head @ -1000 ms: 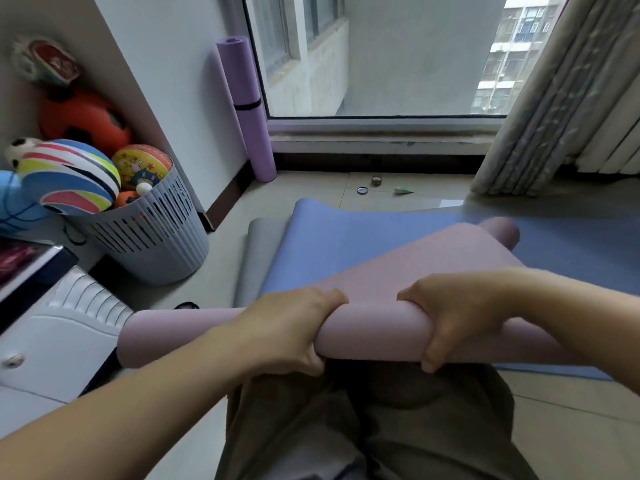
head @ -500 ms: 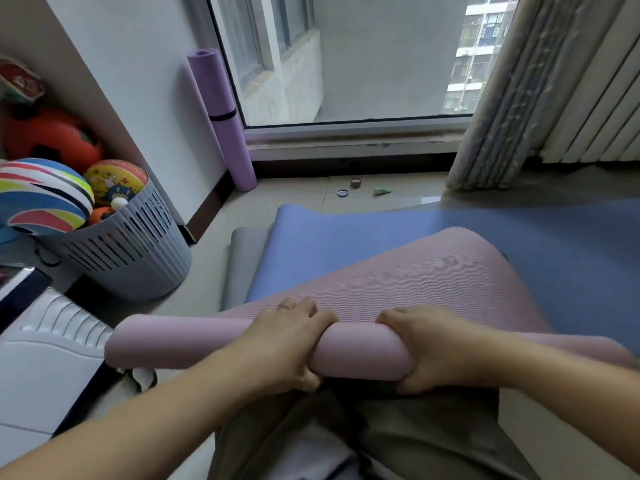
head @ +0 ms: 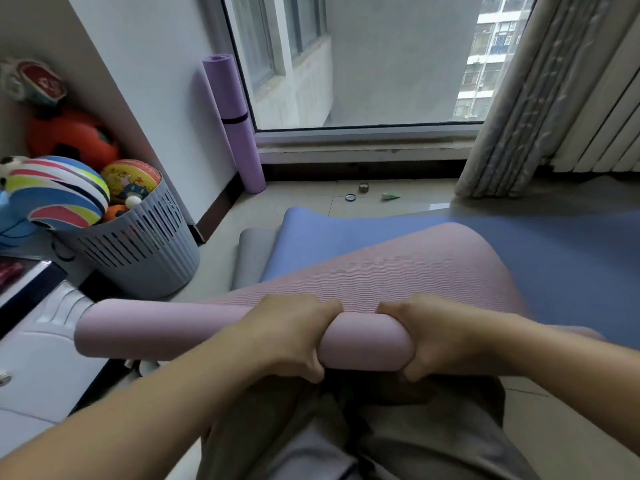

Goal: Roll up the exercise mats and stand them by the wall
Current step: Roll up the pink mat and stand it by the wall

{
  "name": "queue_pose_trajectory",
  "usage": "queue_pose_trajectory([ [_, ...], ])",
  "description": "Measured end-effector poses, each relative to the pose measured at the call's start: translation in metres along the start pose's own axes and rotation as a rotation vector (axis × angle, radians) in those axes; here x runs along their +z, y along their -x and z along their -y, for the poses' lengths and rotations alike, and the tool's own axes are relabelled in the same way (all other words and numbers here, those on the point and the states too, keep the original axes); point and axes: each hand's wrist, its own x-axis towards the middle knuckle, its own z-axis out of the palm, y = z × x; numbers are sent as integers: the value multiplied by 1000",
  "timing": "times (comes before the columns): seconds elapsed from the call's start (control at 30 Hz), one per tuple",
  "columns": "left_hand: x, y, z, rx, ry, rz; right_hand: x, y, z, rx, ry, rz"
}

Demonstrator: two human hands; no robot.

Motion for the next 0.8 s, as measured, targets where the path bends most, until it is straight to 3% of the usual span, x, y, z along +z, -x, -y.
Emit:
queue_pose_trajectory([
  [0.13,-8,12,3,-30,48,21,-8,-15,3,-4,-125,174],
  [0.27,14,29,-14,-49,-283,-182,-15,-21,10,20,-165,260],
  [0.33,21,33,-12,-66,-308,-225,-12,-18,17,17,-78,204],
  [0.5,22,30,-3,-104,-231,-218,22,7,30,-6,453,-283],
  [0.63,23,25,2,-112,-192,-169,17,0,31,-13,355,-240],
  [0.73,13,22,4,-94,-212,-249,-6,-5,27,-15,270,-168],
  [0.8,4,23,8,-33,-287,-351,-24,-2,25,-21,301,-213],
])
